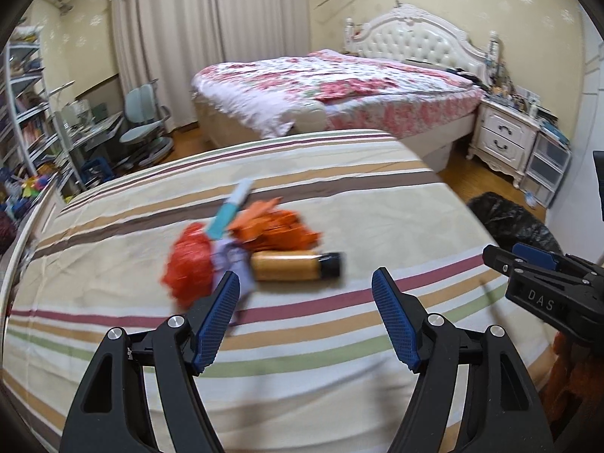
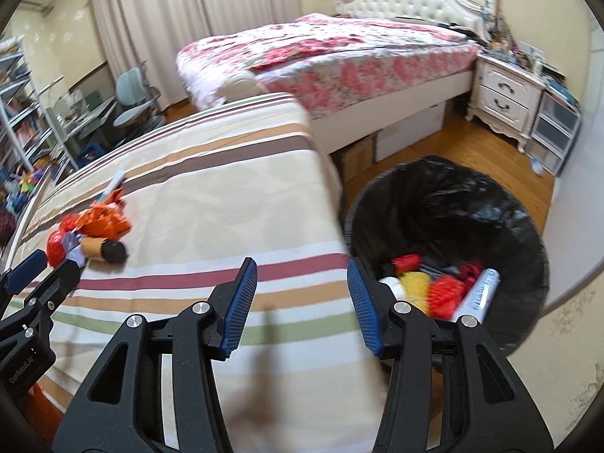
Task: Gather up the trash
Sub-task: 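Move both open tools back over the remaining table items, then grasp the gold bottle with black cap with the right tool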
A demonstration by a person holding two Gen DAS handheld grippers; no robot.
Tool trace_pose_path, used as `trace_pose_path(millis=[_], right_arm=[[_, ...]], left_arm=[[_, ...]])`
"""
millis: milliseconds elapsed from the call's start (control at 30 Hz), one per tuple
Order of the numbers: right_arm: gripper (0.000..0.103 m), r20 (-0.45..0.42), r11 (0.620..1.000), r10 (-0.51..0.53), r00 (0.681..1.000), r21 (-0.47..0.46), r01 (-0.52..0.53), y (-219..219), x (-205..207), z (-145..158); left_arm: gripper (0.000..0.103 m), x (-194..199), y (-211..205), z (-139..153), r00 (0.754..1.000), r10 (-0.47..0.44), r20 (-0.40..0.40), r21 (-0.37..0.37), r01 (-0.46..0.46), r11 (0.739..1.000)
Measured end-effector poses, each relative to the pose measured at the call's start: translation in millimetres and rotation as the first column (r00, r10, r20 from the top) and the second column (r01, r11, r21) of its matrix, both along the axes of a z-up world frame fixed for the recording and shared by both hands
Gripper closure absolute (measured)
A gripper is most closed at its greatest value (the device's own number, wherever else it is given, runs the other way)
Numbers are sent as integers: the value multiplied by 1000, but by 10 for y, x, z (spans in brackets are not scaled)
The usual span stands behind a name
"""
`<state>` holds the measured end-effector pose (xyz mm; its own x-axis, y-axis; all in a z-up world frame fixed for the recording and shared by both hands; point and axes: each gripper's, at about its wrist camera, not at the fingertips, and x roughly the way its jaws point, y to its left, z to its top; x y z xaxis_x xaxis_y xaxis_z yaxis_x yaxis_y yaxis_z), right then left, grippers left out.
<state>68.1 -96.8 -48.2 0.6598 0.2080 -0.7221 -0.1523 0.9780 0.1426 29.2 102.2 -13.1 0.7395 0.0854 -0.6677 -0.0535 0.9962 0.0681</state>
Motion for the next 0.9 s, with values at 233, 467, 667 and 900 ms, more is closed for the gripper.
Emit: trace_pose_path(millis=[233,467,667,900], right_arm=[[54,-20,993,111,994,-24,-112,616,135,-18],[54,-26,986,159,987,-48,-160,1015,282,-13],[54,-38,980,183,982,-65,-186,1168,271,-42],[48,-36,972,216,976,-89,-218,1246,21,-72]], left_arm=[[32,-120,719,-92,989,144,-24,-12,-144,989],[32,-137,1206,-204,967,247,-57,-24,-249,968],[32,-164,1406,-237,957,283,-66,-30,-286,958],[32,-174,1492,-267,954,290,-72,-44,-294,955]])
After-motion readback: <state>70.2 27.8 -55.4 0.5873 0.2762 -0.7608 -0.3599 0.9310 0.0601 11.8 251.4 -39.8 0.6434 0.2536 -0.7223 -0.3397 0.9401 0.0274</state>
